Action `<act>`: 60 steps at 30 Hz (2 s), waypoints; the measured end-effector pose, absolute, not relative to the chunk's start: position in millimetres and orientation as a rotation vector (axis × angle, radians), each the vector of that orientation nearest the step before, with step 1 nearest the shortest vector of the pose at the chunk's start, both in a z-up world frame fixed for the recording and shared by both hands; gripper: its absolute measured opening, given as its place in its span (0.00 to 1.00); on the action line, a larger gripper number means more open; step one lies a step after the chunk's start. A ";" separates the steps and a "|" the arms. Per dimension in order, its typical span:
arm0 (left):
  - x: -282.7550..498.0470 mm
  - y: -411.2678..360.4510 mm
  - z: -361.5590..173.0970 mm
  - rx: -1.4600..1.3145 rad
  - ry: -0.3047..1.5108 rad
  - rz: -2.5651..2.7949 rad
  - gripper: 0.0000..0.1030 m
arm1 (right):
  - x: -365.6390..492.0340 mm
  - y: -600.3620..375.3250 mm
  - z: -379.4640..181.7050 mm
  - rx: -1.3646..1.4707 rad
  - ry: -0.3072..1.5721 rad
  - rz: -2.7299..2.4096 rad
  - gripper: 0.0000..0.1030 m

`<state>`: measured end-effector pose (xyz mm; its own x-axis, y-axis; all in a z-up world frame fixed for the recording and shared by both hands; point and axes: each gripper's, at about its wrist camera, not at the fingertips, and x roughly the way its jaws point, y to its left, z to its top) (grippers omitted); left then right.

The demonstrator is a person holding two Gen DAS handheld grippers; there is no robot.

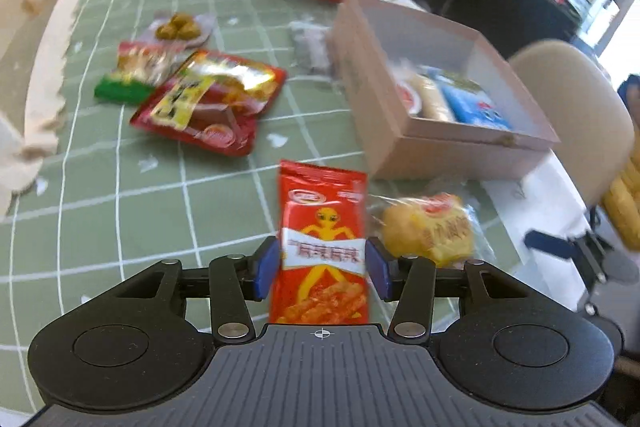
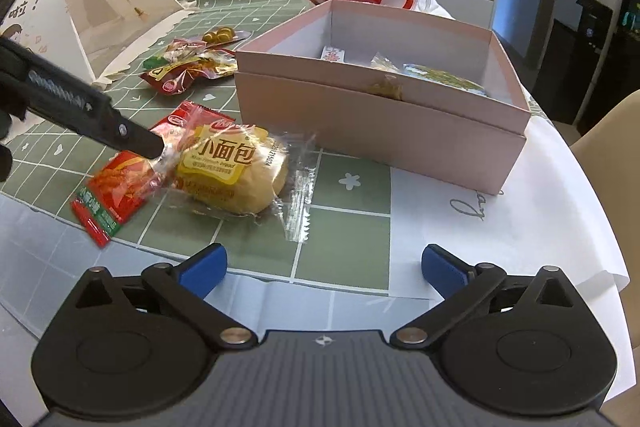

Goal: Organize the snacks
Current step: 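Grasp the wrapped bun with the right tool while left holds the red packet, then drop the red packet and bun into the pink box with both tools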

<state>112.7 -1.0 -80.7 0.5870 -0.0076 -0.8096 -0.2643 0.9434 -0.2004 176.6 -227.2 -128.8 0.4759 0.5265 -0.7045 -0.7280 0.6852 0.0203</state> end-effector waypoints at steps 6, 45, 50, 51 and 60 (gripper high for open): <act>115.4 -41.0 -84.0 -0.031 0.999 0.162 0.53 | 174.7 -227.6 -128.6 -0.298 0.752 0.769 1.00; 79.8 9.9 -90.8 -0.142 0.995 0.231 0.58 | 176.0 -161.2 -86.4 -0.370 0.846 1.057 0.48; 83.6 3.5 -94.2 -0.116 1.019 0.194 0.73 | 172.4 -181.2 -88.7 -0.331 0.832 0.999 0.48; 84.9 1.1 -95.2 -0.110 1.023 0.178 0.80 | 172.5 -182.3 -88.8 -0.322 0.833 0.995 0.48; 89.8 13.6 -92.5 -0.190 0.985 0.241 0.77 | 161.9 -181.5 -93.4 -0.350 0.796 0.967 0.53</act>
<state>89.8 13.6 -92.5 0.5300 0.1150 -0.8402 -0.2865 0.9568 -0.0498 161.9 -181.5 -93.4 0.3200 0.5962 -0.7364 -0.8375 0.5413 0.0744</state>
